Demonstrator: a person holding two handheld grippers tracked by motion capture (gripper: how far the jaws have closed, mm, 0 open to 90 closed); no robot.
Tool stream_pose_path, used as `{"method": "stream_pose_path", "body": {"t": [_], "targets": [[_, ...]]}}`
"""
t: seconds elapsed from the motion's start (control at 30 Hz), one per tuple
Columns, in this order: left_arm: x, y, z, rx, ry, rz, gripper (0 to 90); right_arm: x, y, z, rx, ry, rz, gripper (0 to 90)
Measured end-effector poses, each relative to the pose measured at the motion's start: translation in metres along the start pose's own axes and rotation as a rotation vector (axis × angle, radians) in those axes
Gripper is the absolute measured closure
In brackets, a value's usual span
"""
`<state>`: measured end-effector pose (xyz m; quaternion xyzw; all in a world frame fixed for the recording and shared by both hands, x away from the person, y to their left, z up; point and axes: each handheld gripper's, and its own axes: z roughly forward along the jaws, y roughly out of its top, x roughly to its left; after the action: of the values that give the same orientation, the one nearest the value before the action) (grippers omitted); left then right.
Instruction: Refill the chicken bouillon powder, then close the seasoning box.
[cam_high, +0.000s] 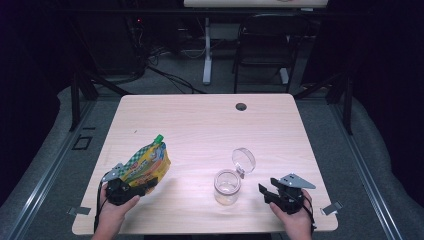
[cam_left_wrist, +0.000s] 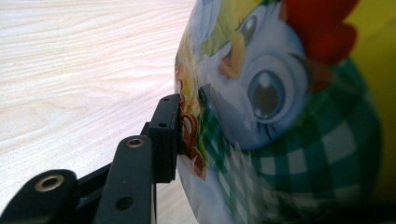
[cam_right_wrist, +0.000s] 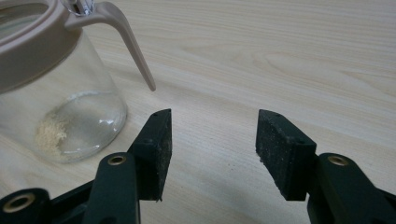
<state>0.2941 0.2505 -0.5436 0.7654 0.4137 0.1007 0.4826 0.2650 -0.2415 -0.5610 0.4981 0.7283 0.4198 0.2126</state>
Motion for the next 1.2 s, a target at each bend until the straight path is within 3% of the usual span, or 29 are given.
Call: {"method": "stream_pose_path", "body": {"t": [0.67, 0.93, 1.07, 1.2], "targets": [[-0.019, 0.004, 0.009, 0.063, 0.027, 0.108, 58.6, -0.001, 0.0, -0.003, -0.016, 0.0, 0.004, 45.8], [-0.026, 0.004, 0.014, 0.101, 0.063, 0.179, 58.6, -0.002, 0.001, -0.002, -0.011, 0.005, 0.0, 45.8], [-0.029, 0.004, 0.015, 0.103, 0.073, 0.185, 58.7, 0.001, 0.002, -0.001, -0.003, 0.007, -0.015, 45.8], [-0.034, 0.005, 0.015, 0.115, 0.107, 0.225, 58.6, 0.001, 0.001, -0.004, -0.009, 0.011, -0.013, 45.8]]}}
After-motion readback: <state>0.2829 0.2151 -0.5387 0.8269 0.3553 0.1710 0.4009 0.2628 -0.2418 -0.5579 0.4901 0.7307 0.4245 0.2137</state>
